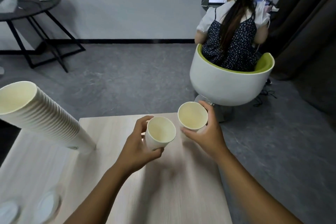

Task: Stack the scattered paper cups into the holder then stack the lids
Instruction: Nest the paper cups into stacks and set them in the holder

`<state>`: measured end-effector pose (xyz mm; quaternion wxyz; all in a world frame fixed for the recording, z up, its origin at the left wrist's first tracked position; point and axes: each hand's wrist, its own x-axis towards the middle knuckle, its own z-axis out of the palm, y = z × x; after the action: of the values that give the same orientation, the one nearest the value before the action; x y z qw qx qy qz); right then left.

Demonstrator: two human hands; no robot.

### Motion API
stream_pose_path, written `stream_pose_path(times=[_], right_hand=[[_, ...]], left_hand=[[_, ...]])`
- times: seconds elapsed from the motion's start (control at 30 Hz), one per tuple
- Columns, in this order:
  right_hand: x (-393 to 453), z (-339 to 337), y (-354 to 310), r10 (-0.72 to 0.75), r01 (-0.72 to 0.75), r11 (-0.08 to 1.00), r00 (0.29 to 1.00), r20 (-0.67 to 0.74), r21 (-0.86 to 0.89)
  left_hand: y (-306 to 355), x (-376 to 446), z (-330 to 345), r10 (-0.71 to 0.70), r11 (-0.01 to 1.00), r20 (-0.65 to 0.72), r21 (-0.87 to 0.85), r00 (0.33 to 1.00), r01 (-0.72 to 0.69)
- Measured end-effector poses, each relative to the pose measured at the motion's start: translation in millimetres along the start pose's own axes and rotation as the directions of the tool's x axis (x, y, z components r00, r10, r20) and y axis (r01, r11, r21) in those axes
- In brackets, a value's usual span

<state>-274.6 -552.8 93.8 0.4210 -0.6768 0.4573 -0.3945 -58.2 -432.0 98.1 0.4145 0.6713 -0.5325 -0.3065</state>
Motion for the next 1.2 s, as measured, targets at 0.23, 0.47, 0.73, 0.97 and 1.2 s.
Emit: stream_pose_path(times=[0.23, 0.47, 0.73, 0.97, 1.2], right_hand=[[-74, 29, -69, -0.072, 0.068, 0.996, 0.993, 0.092, 0.049], [-135, 90, -145, -0.166, 0.146, 0.984, 0.961, 0.22, 0.103], [-202, 181, -252, -0.348, 0.296, 0.933, 0.888, 0.3, 0.207], [-272, 277, -340, -0.508, 0.407, 0.853, 0.789, 0.345, 0.326], [-332, 360, -418, -0.601, 0.415, 0.786, 0.687, 0.409, 0.459]], left_hand=[[11, -79, -54, -0.019, 1.0, -0.117, -0.019, 0.993, 0.017], [19, -172, -135, -0.038, 0.999, -0.284, -0.034, 0.958, 0.03], [29, -279, -253, 0.031, 0.998, -0.477, -0.04, 0.878, -0.057], [9, -384, -358, 0.052, 0.999, -0.643, 0.045, 0.764, -0.03], [6, -475, -453, 0.063, 0.997, -0.779, 0.08, 0.624, -0.001]])
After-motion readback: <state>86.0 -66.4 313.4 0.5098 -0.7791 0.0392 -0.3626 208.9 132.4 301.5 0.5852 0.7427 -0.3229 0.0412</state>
